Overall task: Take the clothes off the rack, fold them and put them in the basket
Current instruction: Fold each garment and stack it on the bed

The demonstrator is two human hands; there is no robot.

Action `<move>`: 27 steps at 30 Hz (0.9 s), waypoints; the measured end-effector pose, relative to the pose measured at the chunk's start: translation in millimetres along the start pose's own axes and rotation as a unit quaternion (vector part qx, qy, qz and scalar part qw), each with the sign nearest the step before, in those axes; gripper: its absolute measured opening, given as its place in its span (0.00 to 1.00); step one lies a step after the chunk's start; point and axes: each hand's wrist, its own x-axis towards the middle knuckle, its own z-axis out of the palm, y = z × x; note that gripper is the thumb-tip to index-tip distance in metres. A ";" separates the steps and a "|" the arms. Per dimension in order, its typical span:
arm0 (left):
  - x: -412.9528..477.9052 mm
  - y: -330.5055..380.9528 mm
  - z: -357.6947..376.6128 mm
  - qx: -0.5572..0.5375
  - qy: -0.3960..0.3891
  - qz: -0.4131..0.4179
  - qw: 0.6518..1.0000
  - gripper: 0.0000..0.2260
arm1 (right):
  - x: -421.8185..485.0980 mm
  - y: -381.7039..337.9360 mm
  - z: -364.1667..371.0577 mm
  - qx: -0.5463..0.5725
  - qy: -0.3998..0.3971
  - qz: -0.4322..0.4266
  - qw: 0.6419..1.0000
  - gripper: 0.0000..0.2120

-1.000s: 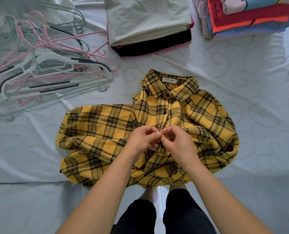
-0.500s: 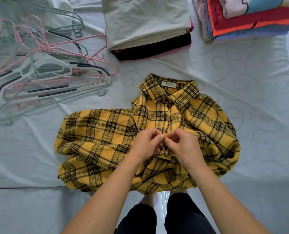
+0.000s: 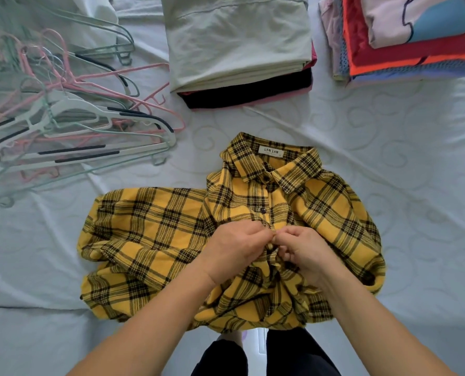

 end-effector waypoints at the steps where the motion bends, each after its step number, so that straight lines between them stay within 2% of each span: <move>1: 5.3 0.2 -0.2 -0.026 0.000 -0.027 0.999 0.07 | 0.8 -2.8 -2.0 -0.012 0.010 -0.029 0.999 0.07; 2: 10.7 1.6 -3.2 -0.086 0.009 -0.091 0.992 0.06 | 0.8 -6.0 -3.9 -0.044 0.028 -0.079 0.996 0.06; 4: 19.8 2.4 -5.9 -0.218 0.022 -0.241 0.945 0.03 | 0.2 -13.8 -8.5 -0.151 0.068 -0.183 0.969 0.05; 5: 22.6 5.4 -6.2 -0.258 0.020 -0.281 0.924 0.04 | -0.1 -16.6 -9.9 -0.208 0.076 -0.216 0.951 0.04; 7: 28.2 11.5 -5.3 -0.277 0.020 -0.303 0.912 0.05 | 1.1 -19.5 -11.8 -0.301 0.078 -0.258 0.915 0.03; 9: 31.2 13.7 -3.3 -0.265 0.033 -0.303 0.915 0.06 | 4.3 -21.5 -12.1 -0.330 0.081 -0.277 0.899 0.03; 11: 31.7 12.5 -1.8 -0.298 0.053 -0.321 0.897 0.07 | 8.5 -26.0 -13.5 -0.270 0.073 -0.247 0.928 0.04; 14: 31.4 19.3 -4.7 -0.438 0.070 -0.381 0.811 0.10 | 13.0 -27.4 -14.0 -0.079 0.032 -0.089 0.992 0.06; 16: 28.0 20.6 -5.1 -0.484 0.067 -0.411 0.769 0.08 | 13.4 -26.5 -13.7 -0.001 -0.012 -0.020 1.000 0.05; 18: 23.6 5.6 -7.7 -0.494 0.128 -0.477 0.716 0.05 | 17.1 -26.5 -24.3 -0.021 -0.008 -0.040 0.999 0.02; 19: 19.8 -11.4 -7.8 -0.444 0.183 -0.522 0.705 0.04 | 23.3 -23.8 -37.6 -0.093 0.047 -0.073 0.992 0.07; 20: 15.5 -30.1 -9.6 -0.358 0.221 -0.563 0.712 0.05 | 30.7 -19.4 -54.5 -0.189 0.135 -0.100 0.967 0.15; 21: 11.2 -46.1 -12.1 -0.276 0.222 -0.591 0.725 0.13 | 36.8 -14.1 -70.3 -0.268 0.224 -0.104 0.931 0.24; 22: 8.5 -59.3 -12.2 -0.241 0.188 -0.605 0.735 0.21 | 42.6 -5.6 -84.7 -0.317 0.281 -0.083 0.902 0.31; 23: 10.2 -67.1 -11.0 -0.241 0.129 -0.608 0.746 0.27 | 46.8 1.7 -95.3 -0.340 0.298 -0.060 0.890 0.32; 24: 15.9 -70.8 -8.9 -0.242 0.056 -0.600 0.760 0.27 | 52.1 7.5 -105.8 -0.350 0.281 -0.042 0.893 0.28; 25: 23.6 -73.3 -7.3 -0.236 0.002 -0.582 0.778 0.22 | 55.0 7.4 -115.0 -0.344 0.251 -0.037 0.904 0.20; 26: 32.4 -77.6 -9.2 -0.217 0.001 -0.565 0.796 0.16 | 57.3 3.0 -126.5 -0.322 0.229 -0.043 0.918 0.12; 27: 42.1 -84.2 -15.3 -0.207 0.047 -0.545 0.811 0.11 | 58.5 -8.7 -139.2 -0.279 0.227 -0.054 0.932 0.09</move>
